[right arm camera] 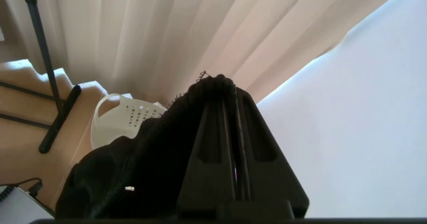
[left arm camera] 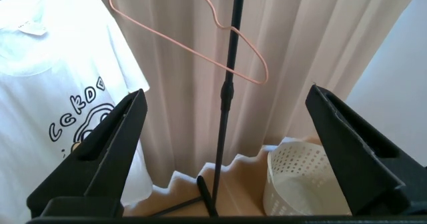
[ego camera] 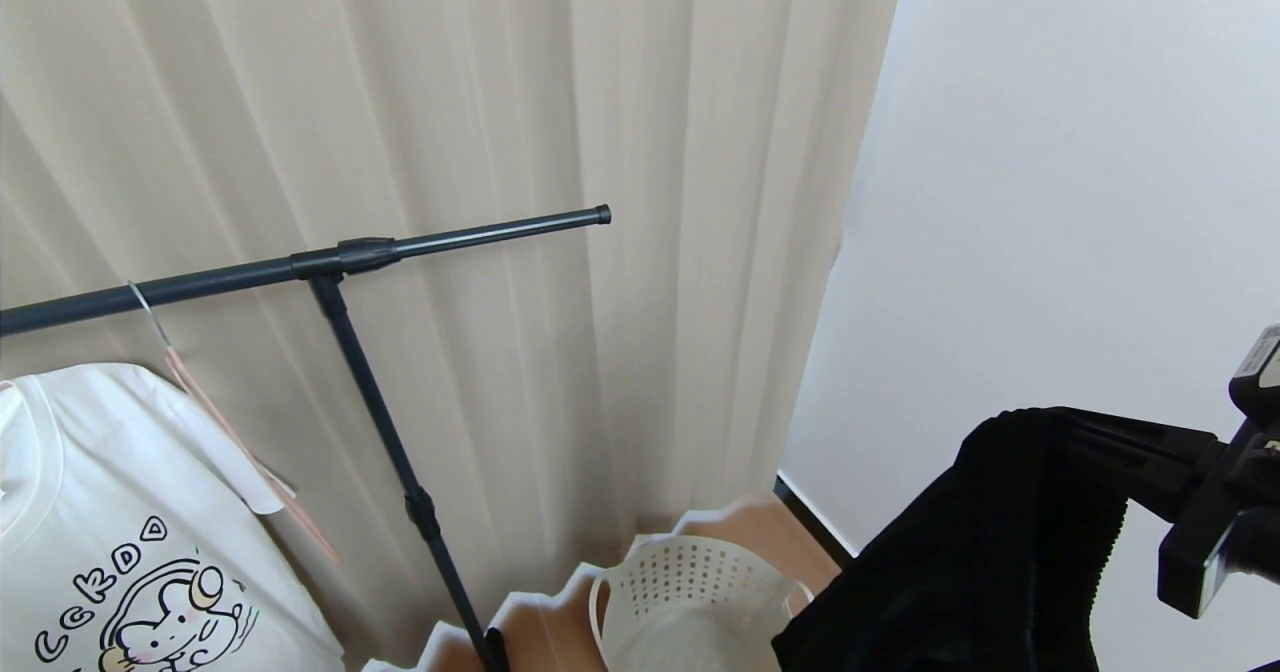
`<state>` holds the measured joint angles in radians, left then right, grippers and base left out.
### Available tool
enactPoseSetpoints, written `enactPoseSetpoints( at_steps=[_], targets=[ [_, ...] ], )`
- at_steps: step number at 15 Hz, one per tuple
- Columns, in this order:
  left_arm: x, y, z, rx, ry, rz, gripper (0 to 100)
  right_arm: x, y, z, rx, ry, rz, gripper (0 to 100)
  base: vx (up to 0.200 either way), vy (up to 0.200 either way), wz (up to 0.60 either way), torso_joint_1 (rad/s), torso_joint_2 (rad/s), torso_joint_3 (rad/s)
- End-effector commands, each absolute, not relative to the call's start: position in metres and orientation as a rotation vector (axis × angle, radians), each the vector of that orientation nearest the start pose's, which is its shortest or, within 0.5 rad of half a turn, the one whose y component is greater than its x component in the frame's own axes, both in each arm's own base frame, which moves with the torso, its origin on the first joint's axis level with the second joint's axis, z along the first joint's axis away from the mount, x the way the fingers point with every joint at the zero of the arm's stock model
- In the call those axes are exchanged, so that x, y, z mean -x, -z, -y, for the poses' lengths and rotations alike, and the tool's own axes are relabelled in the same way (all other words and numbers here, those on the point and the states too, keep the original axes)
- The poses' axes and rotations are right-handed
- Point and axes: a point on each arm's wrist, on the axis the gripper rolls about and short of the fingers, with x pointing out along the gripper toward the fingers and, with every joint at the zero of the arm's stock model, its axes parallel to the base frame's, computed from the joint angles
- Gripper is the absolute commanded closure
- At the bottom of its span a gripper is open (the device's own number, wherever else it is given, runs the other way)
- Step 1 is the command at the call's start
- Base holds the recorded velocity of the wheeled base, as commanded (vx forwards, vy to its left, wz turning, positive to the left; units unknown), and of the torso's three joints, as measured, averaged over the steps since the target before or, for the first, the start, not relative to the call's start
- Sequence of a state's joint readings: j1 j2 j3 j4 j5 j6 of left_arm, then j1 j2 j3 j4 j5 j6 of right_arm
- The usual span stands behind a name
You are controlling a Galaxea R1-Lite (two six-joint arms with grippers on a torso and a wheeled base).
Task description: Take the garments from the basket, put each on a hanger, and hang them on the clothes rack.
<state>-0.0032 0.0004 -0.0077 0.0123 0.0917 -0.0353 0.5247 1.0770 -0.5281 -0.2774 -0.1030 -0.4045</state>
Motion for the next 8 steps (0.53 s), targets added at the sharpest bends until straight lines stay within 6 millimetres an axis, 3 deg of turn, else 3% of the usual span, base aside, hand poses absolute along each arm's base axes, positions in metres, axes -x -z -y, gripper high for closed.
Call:
enactPoseSetpoints(
  at_steps=[1,7,8],
  targets=[
    [0.0235,-0.0763,-0.0022,0.037,-0.088,-0.003,0,-0.1267,-0.2097,-0.0709,0.482,-0.469,-0.173,100,0.0,0.0,0.0,0.0,0.0,0.0],
    [0.0235,-0.0763,-0.0022,0.038,-0.091,-0.003,0,-0.1267,-0.2077,-0.0707,0.484,-0.471,-0.181,100,0.0,0.0,0.0,0.0,0.0,0.026],
    [0.0235,-0.0763,-0.0022,0.038,-0.091,-0.003,0,-0.1273,-0.2061,-0.0713,0.486,-0.474,-0.188,100,0.0,0.0,0.6,0.002,0.0,0.002]
  ],
)
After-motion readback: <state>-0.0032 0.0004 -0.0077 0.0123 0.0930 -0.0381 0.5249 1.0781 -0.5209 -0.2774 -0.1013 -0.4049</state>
